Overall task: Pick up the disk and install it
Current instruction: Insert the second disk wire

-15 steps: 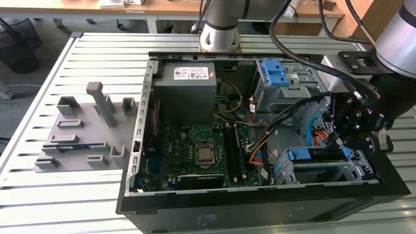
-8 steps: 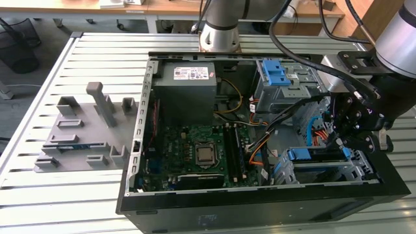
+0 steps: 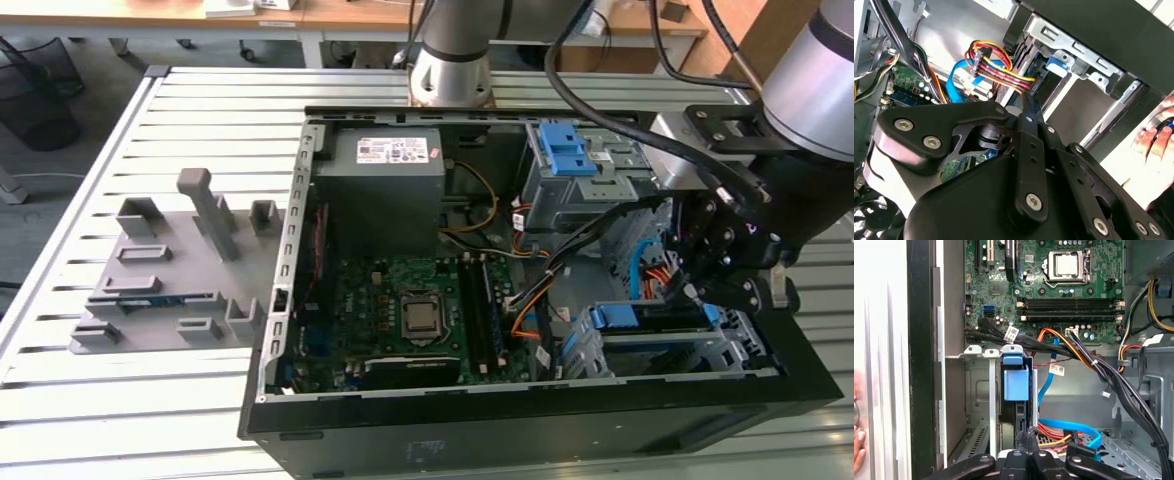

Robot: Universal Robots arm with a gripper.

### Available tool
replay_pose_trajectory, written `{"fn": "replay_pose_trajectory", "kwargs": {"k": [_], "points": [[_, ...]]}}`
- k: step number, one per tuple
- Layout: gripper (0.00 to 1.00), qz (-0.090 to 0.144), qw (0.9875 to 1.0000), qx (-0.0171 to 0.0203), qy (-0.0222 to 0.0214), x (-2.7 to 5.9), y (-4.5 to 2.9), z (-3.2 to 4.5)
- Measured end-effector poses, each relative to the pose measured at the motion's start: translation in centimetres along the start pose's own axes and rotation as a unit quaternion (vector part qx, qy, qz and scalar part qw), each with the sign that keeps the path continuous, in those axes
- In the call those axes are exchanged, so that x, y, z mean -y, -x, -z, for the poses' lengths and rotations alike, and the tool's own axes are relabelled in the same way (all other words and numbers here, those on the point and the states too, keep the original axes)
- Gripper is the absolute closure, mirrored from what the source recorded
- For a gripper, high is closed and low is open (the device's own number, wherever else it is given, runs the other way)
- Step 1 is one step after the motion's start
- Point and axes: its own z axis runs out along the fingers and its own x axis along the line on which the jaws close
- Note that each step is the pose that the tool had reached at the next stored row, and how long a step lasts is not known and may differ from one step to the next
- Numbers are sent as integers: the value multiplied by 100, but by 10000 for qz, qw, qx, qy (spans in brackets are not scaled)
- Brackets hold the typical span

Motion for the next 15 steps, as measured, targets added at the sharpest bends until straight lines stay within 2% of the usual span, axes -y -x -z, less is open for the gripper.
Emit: {"fn": "replay_pose_trajectory", "kwargs": {"k": [1,5,10,15], "points": [[89,0,10000,0,0,-33,-1,1],[89,2,10000,-1,0,-39,-1,14],[89,3,10000,0,0,-36,-2,186],[89,3,10000,1,-1,-106,-4,189]]}}
